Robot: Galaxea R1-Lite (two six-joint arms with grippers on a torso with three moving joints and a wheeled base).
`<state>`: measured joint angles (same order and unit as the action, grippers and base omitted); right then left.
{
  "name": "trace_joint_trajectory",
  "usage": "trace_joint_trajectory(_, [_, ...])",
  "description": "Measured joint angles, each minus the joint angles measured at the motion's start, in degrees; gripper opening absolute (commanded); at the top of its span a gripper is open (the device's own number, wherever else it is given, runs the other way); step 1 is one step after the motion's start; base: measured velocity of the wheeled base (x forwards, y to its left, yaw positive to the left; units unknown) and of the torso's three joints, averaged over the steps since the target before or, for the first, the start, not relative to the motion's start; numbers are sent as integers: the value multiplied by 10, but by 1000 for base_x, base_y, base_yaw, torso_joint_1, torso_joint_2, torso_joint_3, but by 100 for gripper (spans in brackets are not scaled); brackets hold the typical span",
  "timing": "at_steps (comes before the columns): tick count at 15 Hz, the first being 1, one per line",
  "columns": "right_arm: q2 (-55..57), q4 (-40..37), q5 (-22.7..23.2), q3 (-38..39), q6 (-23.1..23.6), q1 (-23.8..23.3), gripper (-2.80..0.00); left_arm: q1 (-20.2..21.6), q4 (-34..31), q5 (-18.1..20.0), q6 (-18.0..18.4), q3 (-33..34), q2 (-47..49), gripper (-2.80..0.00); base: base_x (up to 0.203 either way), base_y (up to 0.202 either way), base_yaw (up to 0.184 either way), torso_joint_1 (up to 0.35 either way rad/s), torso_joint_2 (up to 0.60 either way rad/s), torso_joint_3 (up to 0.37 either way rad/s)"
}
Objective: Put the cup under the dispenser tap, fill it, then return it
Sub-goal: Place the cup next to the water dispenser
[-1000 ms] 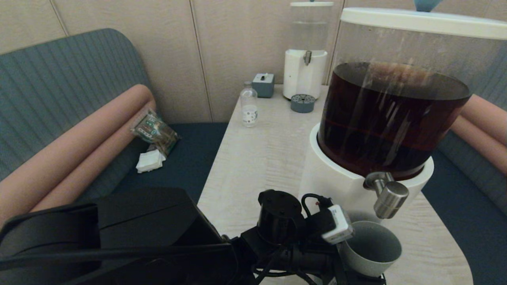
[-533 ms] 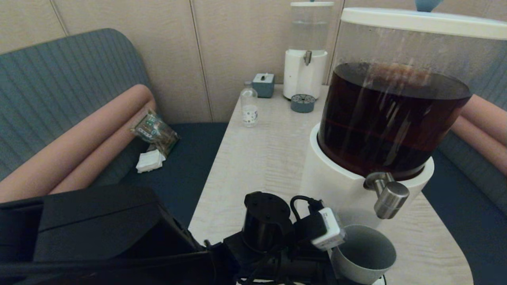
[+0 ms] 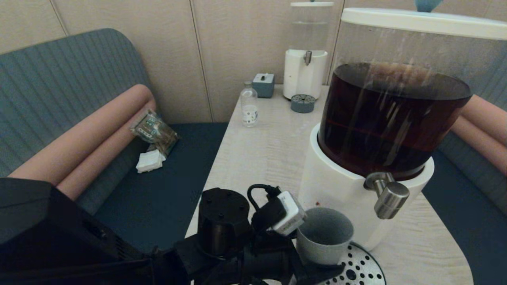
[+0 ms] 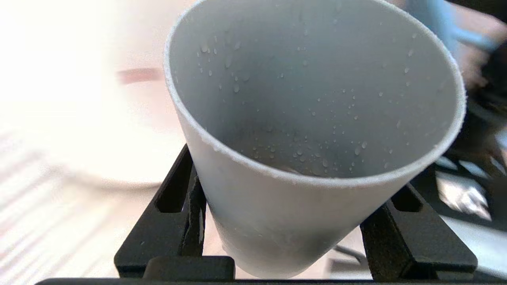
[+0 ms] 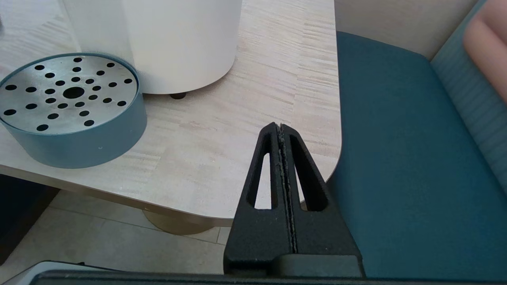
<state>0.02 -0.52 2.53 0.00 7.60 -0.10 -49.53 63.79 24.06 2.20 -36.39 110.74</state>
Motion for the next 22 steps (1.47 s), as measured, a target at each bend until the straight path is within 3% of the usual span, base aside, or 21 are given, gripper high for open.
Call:
trace_joint_trajectory(4, [0, 0, 0, 0, 0, 0, -280, 51, 3, -85, -39, 17, -45, -280, 0, 0, 0, 0, 0, 0])
trace_joint_trajectory(6, [0, 0, 0, 0, 0, 0, -280, 83, 4, -104, -40, 18, -56, -280, 0, 0, 0, 0, 0, 0])
trace_joint_trajectory(10, [0, 0, 0, 0, 0, 0, -280, 149, 16, -106, -34, 2, -47, -280, 0, 0, 0, 0, 0, 0])
trace_joint_trajectory(14, [0, 0, 0, 0, 0, 0, -280, 218, 68, -103, -34, -77, 25, -280, 0, 0, 0, 0, 0, 0])
trace_joint_trajectory(22, [0, 0, 0, 0, 0, 0, -280, 308, 115, -85, -33, -240, 209, -280, 0, 0, 0, 0, 0, 0])
